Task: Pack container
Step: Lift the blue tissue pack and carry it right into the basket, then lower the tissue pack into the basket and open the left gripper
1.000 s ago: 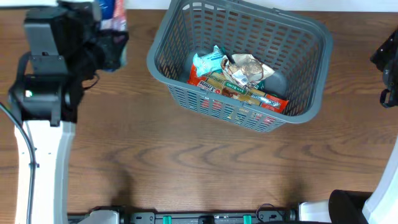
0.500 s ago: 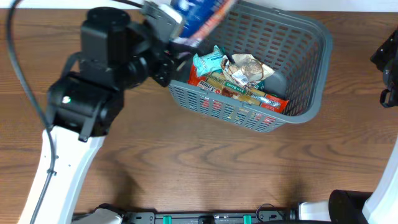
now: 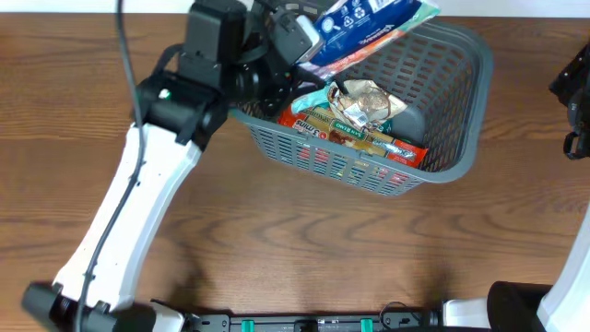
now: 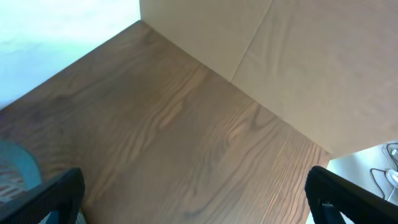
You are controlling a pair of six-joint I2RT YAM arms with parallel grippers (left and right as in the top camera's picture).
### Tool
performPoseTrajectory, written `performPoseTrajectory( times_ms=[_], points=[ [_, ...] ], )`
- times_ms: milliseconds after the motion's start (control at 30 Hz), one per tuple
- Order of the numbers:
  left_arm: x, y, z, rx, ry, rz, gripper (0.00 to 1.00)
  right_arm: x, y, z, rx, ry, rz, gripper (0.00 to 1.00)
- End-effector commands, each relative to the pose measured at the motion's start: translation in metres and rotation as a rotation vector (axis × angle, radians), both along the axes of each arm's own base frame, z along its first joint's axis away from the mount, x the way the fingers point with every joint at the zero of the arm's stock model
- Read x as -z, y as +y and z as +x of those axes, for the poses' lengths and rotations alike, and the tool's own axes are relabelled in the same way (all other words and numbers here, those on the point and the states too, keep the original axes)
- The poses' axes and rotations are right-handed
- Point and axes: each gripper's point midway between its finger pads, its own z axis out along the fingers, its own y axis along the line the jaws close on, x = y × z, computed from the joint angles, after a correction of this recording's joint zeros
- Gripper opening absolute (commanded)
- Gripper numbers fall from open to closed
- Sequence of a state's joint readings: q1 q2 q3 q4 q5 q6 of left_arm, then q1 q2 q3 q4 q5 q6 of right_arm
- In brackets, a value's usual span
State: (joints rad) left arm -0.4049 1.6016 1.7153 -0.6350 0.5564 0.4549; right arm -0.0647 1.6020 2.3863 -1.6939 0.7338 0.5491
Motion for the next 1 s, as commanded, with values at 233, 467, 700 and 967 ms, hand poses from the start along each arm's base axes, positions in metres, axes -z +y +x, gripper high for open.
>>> performPoseTrajectory(
  times_ms=[233,467,700,967],
  points=[
    [0.050,-0.019,0.033,0.039,0.066,0.023,0.06,-0.001,-0.004,-0.002,0.028,-0.009,-0.005,0.99],
    [0.088,-0.016,0.040,0.044,0.131,0.096,0.06,-0.001,-0.004,-0.002,0.028,-0.009,-0.005,0.99],
    [0.133,-0.011,0.038,0.058,0.227,0.179,0.06,-0.001,-0.004,-0.002,0.028,-0.009,-0.005,0.99],
    [0.144,-0.011,0.038,0.058,0.258,0.191,0.60,-0.001,-0.004,-0.002,0.028,-0.009,-0.005,0.99]
  ],
)
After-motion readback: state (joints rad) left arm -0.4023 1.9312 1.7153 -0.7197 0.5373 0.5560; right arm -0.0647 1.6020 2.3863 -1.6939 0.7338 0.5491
